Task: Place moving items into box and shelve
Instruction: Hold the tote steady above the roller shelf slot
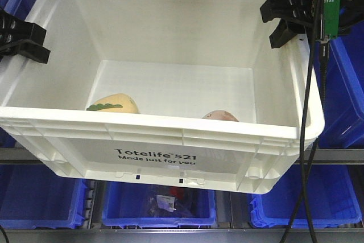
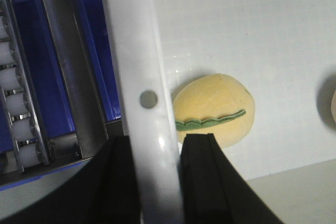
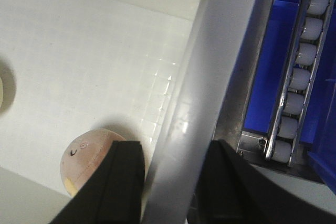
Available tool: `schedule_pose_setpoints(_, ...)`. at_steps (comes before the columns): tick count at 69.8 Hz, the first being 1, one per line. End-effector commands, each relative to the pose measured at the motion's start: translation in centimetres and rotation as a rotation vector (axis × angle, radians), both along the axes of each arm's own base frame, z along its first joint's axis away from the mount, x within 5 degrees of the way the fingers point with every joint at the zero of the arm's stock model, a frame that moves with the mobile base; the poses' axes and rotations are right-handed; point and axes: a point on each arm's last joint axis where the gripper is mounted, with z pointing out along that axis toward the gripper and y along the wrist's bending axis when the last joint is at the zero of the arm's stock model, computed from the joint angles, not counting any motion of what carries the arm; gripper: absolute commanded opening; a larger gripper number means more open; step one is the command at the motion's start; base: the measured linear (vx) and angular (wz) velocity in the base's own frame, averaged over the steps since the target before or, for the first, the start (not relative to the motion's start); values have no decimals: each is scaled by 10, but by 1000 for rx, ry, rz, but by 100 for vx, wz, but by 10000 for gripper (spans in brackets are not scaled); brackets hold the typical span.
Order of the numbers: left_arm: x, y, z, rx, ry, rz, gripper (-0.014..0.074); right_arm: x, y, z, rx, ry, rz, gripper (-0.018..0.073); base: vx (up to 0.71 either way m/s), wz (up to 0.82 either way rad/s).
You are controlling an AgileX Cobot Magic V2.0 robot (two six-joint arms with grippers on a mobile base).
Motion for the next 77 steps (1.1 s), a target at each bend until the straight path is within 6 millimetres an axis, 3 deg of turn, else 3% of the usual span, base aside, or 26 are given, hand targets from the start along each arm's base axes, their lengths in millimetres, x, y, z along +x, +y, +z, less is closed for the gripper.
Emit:
schedule_pose_setpoints(1, -5, -6, 30, -91, -165, 0, -17, -8, 1, 31, 78, -155, 24, -12, 0, 0)
schedule_pose_setpoints(77, -2, -8, 33, -127, -192, 15, -17, -5, 1, 33, 79, -191, 22, -12, 0, 0)
